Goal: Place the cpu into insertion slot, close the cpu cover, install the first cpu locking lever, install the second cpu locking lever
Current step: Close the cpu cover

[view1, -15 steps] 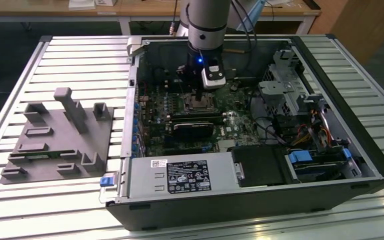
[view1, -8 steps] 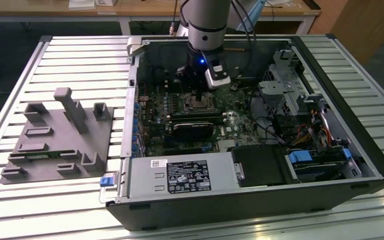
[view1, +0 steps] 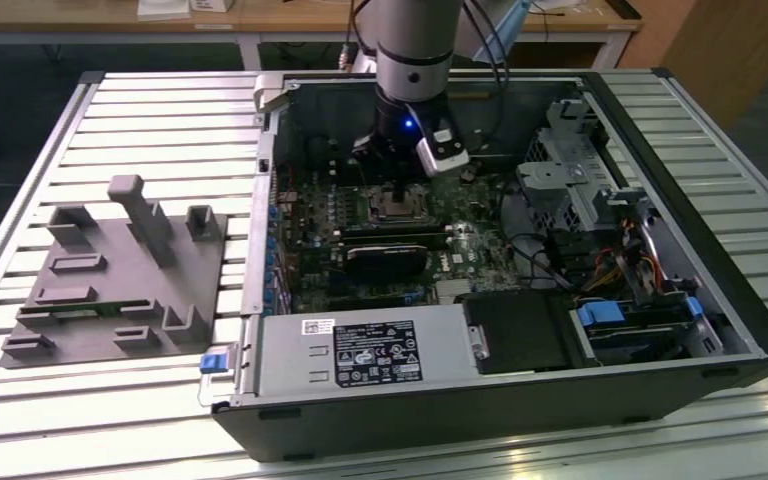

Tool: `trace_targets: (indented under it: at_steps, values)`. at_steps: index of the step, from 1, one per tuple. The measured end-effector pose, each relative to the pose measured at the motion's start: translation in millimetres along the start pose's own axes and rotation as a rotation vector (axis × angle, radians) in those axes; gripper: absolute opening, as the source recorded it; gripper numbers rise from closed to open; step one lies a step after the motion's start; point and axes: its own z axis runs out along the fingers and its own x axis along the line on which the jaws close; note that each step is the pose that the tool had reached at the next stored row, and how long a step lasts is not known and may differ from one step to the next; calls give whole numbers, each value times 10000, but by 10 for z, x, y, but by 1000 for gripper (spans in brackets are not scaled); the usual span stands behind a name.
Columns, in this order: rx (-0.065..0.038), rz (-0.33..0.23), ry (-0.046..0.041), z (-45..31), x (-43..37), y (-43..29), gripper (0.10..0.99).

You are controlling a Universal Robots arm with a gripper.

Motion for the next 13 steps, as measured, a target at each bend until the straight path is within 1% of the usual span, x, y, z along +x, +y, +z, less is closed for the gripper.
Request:
trace_targets:
  at_steps: [3,6,8,13]
  values:
    - [-34,-313,-95,1,0,0,106]
    - [-57,-418,-260,2,12,-3,106]
    - [-62,-406,-290,5,30,-8,106]
    - [-54,-97,-301,17,43,-11,106]
